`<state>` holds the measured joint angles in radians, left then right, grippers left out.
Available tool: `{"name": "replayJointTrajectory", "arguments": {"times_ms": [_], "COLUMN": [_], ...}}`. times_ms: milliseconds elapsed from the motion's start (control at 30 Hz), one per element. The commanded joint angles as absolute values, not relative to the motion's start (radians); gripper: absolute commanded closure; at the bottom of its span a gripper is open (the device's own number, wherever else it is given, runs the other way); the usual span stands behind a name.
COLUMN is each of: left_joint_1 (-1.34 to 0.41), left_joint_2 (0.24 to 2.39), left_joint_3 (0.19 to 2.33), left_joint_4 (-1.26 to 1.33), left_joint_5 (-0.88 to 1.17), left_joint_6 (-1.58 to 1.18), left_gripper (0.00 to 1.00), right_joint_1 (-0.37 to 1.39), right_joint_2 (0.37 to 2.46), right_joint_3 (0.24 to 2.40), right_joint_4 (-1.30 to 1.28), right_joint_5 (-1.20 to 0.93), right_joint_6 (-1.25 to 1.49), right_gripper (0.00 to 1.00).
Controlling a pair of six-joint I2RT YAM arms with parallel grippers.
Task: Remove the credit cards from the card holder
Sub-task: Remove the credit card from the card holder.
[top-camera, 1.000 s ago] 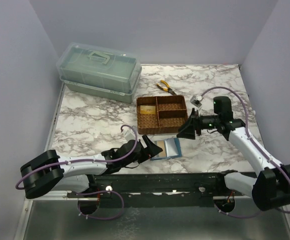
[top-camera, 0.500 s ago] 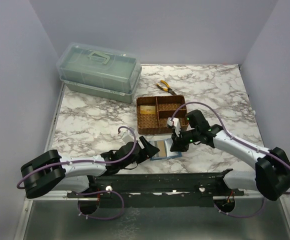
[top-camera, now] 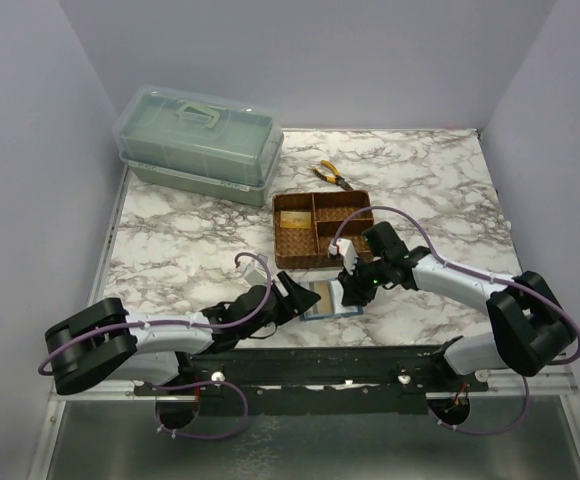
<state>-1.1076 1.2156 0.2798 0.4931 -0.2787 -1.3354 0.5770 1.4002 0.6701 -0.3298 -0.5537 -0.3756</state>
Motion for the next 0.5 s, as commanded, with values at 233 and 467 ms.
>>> {"name": "replayJointTrajectory", "arguments": {"times_ms": [233, 467], "left_joint_1": [-1.107, -1.096], "left_joint_2": [1.195, 1.193], "left_joint_3": [0.187, 0.198], "left_joint_4": [0.582, 0.489], "left_joint_5": [-0.323, -0.359], "left_joint_6": [-1.382, -1.415], "left_gripper": [0.31, 0.37], "right_joint_1": [0.614, 0.739], "right_joint_2": [1.295, 1.325], "right_joint_3": [0.651, 0.671], "right_joint_4": [-0.311, -0.216], "right_joint_5": [-0.722, -0.598], "right_joint_6": [-0.545, -0.691], "right_gripper": [0.38, 0.19]}}
